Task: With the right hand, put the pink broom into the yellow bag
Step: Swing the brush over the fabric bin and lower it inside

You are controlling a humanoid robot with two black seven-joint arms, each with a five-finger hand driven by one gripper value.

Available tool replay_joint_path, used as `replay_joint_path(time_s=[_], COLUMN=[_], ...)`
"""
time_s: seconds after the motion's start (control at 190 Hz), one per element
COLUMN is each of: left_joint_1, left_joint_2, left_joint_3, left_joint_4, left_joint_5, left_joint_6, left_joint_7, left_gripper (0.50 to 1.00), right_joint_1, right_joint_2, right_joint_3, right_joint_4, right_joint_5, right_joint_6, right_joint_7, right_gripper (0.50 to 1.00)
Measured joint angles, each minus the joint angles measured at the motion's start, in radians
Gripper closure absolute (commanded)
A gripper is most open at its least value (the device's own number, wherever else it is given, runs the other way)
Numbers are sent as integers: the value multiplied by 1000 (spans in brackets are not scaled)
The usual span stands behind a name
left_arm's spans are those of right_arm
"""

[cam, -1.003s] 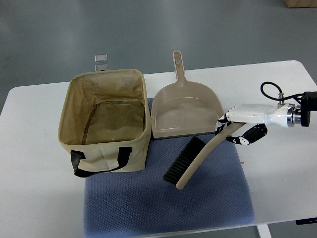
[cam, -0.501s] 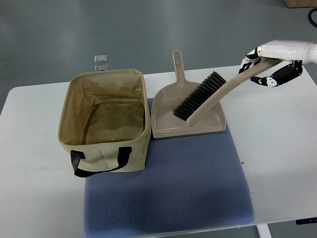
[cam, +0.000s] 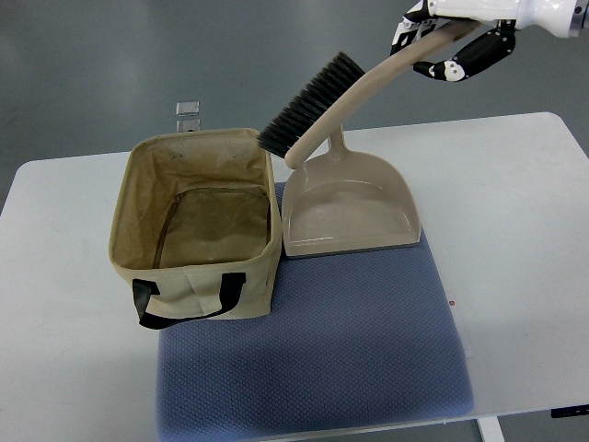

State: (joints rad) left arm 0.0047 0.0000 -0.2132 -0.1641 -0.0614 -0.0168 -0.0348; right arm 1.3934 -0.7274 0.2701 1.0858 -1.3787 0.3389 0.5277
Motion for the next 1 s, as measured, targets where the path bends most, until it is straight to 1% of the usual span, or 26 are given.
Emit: replay_joint_path(time_s=[0.248, 0.459, 0.596, 0.734, 0.855, 0.871, 0.876, 0.881, 0.887, 0.892, 0.897, 0.908, 0.913, 0.918, 0.923, 0.929, 0.934, 0.939, 0.945, 0.95, 0.955, 0.96, 0.966, 0.971, 0.976, 1.003], left_joint_1=[0, 0, 1, 0, 0, 0, 0, 0, 0, 0, 0, 0, 0, 0, 0, 0, 0, 0, 0, 0, 0, 0, 0, 0, 0, 0], left_joint_2=[0, 0, 0, 0, 0, 0, 0, 0, 0, 0, 0, 0, 0, 0, 0, 0, 0, 0, 0, 0, 0, 0, 0, 0, 0, 0], left_joint_3=[0, 0, 0, 0, 0, 0, 0, 0, 0, 0, 0, -1, -1, -1, -1, -1, -1, -1, -1, -1, -1, -1, -1, -1, -1, -1], left_joint_4=[0, 0, 0, 0, 0, 0, 0, 0, 0, 0, 0, 0, 0, 0, 0, 0, 0, 0, 0, 0, 0, 0, 0, 0, 0, 0], left_joint_5=[0, 0, 0, 0, 0, 0, 0, 0, 0, 0, 0, 0, 0, 0, 0, 0, 0, 0, 0, 0, 0, 0, 0, 0, 0, 0], left_joint_6=[0, 0, 0, 0, 0, 0, 0, 0, 0, 0, 0, 0, 0, 0, 0, 0, 0, 0, 0, 0, 0, 0, 0, 0, 0, 0], left_joint_7=[0, 0, 0, 0, 0, 0, 0, 0, 0, 0, 0, 0, 0, 0, 0, 0, 0, 0, 0, 0, 0, 0, 0, 0, 0, 0], left_gripper=[500, 500, 500, 500, 500, 500, 500, 500, 500, 500, 500, 500, 500, 500, 500, 500, 500, 500, 500, 500, 500, 500, 500, 500, 500, 500], right_joint_1=[25, 17, -2, -31, -52, -54, -55, -56, -57, -58, -58, -60, -61, -61, -62, -63, -64, -64, -65, -66, -67, -67, -68, -68, -69, -70], right_joint_2=[269, 441, 515, 570, 598, 599, 599, 600, 601, 601, 601, 602, 602, 602, 602, 603, 603, 603, 603, 603, 604, 604, 604, 605, 605, 606], right_joint_3=[-2, -30, -69, -118, -150, -152, -153, -153, -154, -154, -154, -155, -155, -155, -155, -156, -156, -156, -156, -156, -156, -156, -156, -156, -156, -156], right_joint_4=[-174, -304, -348, -358, -360, -360, -360, -360, -360, -360, -360, -360, -360, -360, -360, -360, -360, -360, -360, -360, -360, -360, -360, -360, -360, -360], right_joint_5=[-13, -58, -96, -102, -107, -108, -109, -110, -111, -111, -112, -113, -114, -114, -115, -115, -116, -116, -117, -117, -118, -118, -119, -119, -119, -119], right_joint_6=[-19, -62, -110, -149, -176, -178, -179, -180, -182, -183, -184, -186, -187, -188, -189, -190, -191, -193, -194, -195, -197, -198, -199, -200, -201, -207], right_joint_7=[-19, -20, -24, -54, -64, -64, -64, -64, -64, -64, -64, -64, -64, -64, -64, -64, -64, -64, -64, -64, -64, -64, -64, -64, -64, -64], right_gripper=[1000, 1000, 1000, 1000, 998, 961, 961, 945, 944, 926, 926, 906, 885, 885, 859, 859, 830, 830, 798, 797, 765, 765, 742, 742, 724, 705])
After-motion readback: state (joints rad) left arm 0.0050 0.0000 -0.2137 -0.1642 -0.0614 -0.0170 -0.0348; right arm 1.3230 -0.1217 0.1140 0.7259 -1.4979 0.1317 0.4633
